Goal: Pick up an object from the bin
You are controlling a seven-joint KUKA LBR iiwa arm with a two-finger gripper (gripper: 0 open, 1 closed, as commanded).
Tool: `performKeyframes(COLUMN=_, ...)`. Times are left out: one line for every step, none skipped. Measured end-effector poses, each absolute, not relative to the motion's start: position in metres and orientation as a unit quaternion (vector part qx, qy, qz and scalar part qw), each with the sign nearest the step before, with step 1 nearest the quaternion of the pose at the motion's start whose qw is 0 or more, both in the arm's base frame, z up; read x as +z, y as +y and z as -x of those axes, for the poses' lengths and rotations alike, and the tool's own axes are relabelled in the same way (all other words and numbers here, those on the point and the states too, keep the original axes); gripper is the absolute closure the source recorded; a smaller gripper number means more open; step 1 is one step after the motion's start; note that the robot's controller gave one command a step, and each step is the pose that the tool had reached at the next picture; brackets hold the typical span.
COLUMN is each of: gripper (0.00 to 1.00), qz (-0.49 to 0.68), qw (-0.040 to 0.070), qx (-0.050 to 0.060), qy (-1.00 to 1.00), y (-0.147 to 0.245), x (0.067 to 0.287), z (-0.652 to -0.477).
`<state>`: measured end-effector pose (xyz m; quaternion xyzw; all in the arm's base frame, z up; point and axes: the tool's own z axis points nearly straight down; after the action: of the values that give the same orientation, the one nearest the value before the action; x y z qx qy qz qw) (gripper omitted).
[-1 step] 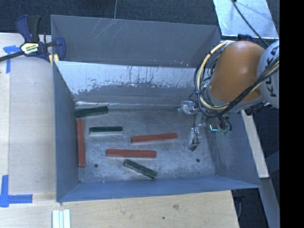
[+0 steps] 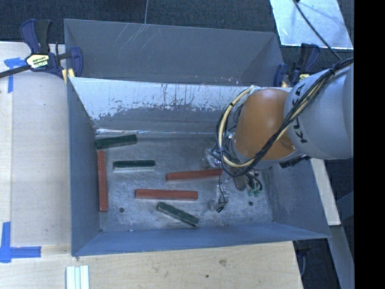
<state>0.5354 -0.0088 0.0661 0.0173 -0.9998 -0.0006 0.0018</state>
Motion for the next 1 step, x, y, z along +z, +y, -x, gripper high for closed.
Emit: performKeyframes(gripper=1.00, qz=-0.017, qw=-0.002, qx=0.000, qy=-1.000, y=-0.0101, x=0.0709, z=-0.5376)
